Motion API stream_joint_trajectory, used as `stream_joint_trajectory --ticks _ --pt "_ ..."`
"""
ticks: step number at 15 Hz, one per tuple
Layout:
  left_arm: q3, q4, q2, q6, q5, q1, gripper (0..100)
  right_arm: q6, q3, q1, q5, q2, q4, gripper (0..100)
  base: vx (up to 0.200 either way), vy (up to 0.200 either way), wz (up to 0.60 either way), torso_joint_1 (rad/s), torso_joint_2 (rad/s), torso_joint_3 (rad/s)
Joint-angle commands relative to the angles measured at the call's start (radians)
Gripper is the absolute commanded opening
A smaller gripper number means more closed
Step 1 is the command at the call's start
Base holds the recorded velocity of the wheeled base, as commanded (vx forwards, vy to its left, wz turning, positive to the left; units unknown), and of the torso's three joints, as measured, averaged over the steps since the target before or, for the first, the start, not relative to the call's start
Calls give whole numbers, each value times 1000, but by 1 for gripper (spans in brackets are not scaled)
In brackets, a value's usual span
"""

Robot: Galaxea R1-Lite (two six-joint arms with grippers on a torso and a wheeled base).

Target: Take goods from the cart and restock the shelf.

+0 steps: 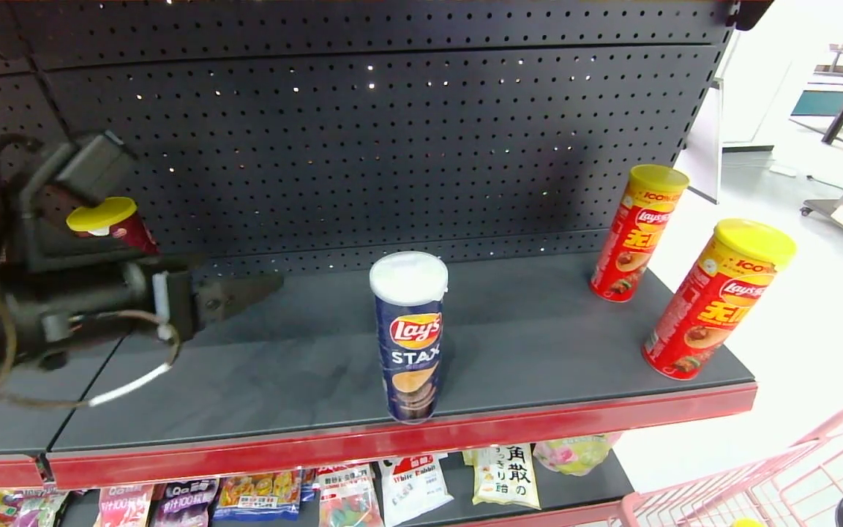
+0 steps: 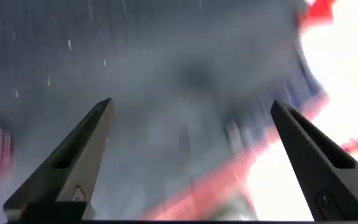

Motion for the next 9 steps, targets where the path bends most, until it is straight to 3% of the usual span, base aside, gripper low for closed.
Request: stream_joint_trajectory --ticks 1,3,5,6,9 --pt "32 410 -426 7 -36 9 100 -7 -9 15 24 87 -5 0 0 0 0 0 0 0" --pt "127 474 -565 42 -11 12 100 -6 -22 18 27 107 -2 0 0 0 0 0 0 0" --pt "239 471 -661 48 86 24 100 -7 -46 28 41 148 -4 0 0 0 0 0 0 0" --pt "285 470 -706 55 89 23 100 -11 -62 41 65 168 -7 0 0 0 0 0 0 0" --pt "328 470 -739 62 133 26 100 -7 -66 42 113 167 -4 0 0 0 0 0 0 0"
